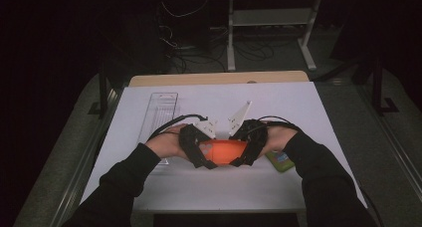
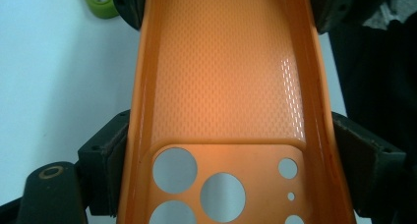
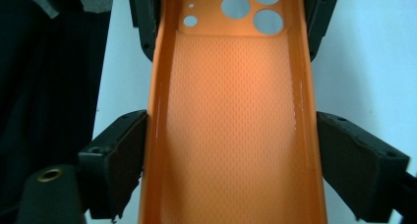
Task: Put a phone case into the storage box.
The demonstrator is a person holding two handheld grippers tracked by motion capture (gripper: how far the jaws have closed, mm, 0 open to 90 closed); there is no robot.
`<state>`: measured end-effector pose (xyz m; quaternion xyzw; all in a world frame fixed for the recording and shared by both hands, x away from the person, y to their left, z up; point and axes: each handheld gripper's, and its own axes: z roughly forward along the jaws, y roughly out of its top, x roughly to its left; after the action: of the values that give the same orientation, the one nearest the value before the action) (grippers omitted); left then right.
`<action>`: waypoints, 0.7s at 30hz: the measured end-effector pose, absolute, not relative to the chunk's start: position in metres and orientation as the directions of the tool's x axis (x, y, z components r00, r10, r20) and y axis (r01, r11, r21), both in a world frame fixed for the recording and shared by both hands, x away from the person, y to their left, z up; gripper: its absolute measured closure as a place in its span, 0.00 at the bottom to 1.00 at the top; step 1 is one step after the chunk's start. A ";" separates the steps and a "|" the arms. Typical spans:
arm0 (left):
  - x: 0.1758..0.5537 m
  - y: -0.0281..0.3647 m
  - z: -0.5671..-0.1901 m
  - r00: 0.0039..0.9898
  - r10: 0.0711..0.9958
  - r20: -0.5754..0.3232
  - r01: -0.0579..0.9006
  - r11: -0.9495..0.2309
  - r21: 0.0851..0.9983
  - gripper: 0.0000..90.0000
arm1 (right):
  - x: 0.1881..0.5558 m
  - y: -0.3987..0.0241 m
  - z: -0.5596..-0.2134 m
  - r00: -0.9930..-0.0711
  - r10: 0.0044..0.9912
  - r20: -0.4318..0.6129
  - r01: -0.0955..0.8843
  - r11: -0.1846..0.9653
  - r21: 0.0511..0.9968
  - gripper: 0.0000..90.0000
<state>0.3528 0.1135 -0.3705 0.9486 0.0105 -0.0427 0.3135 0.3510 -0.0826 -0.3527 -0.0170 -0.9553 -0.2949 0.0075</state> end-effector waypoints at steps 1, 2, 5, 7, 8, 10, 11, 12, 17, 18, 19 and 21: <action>0.353 0.114 -0.371 0.997 0.007 -0.080 0.053 -0.810 0.584 0.18 | 0.351 -0.084 -0.352 -0.999 0.040 0.026 0.048 0.819 0.572 0.13; 0.353 0.114 -0.372 0.996 0.028 -0.079 0.069 -0.813 0.578 0.18 | 0.352 -0.085 -0.352 -0.998 0.050 0.024 0.054 0.812 0.581 0.10; 0.353 0.116 -0.376 0.992 0.103 -0.079 0.130 -0.816 0.564 0.17 | 0.356 -0.093 -0.352 -0.993 0.109 0.038 0.110 0.792 0.600 0.06; 0.355 0.120 -0.381 0.979 0.180 -0.091 0.200 -0.799 0.567 0.17 | 0.357 -0.099 -0.352 -0.989 0.148 0.029 0.134 0.775 0.618 0.04; 0.355 0.120 -0.381 0.979 0.180 -0.091 0.200 -0.799 0.567 0.17 | 0.357 -0.099 -0.352 -0.989 0.148 0.029 0.134 0.775 0.618 0.04; 0.356 0.122 -0.383 0.969 0.227 -0.101 0.243 -0.784 0.571 0.17 | 0.357 -0.105 -0.352 -0.983 0.184 0.025 0.158 0.756 0.636 0.03; 0.356 0.123 -0.383 0.963 0.247 -0.105 0.262 -0.781 0.567 0.17 | 0.357 -0.108 -0.353 -0.979 0.203 0.021 0.168 0.744 0.646 0.03; 0.356 0.124 -0.383 0.957 0.269 -0.106 0.280 -0.771 0.572 0.17 | 0.358 -0.112 -0.353 -0.976 0.215 0.020 0.176 0.735 0.654 0.03; 0.355 0.125 -0.379 0.923 0.368 -0.116 0.365 -0.734 0.572 0.17 | 0.355 -0.130 -0.358 -0.934 0.354 0.056 0.290 0.656 0.697 0.02; 0.356 0.125 -0.377 0.917 0.382 -0.119 0.377 -0.724 0.577 0.17 | 0.355 -0.130 -0.358 -0.934 0.354 0.056 0.290 0.656 0.697 0.02; 0.356 0.125 -0.376 0.910 0.396 -0.124 0.389 -0.710 0.587 0.17 | 0.355 -0.133 -0.359 -0.924 0.378 0.057 0.307 0.644 0.701 0.02; 0.354 0.126 -0.375 0.888 0.435 -0.150 0.432 -0.677 0.595 0.17 | 0.353 -0.139 -0.361 -0.902 0.423 0.081 0.348 0.604 0.717 0.03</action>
<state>0.3541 0.1260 -0.3752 0.9157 0.2367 0.0018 0.3247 0.3535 -0.1390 -0.3606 -0.2155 -0.8943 -0.3891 -0.0487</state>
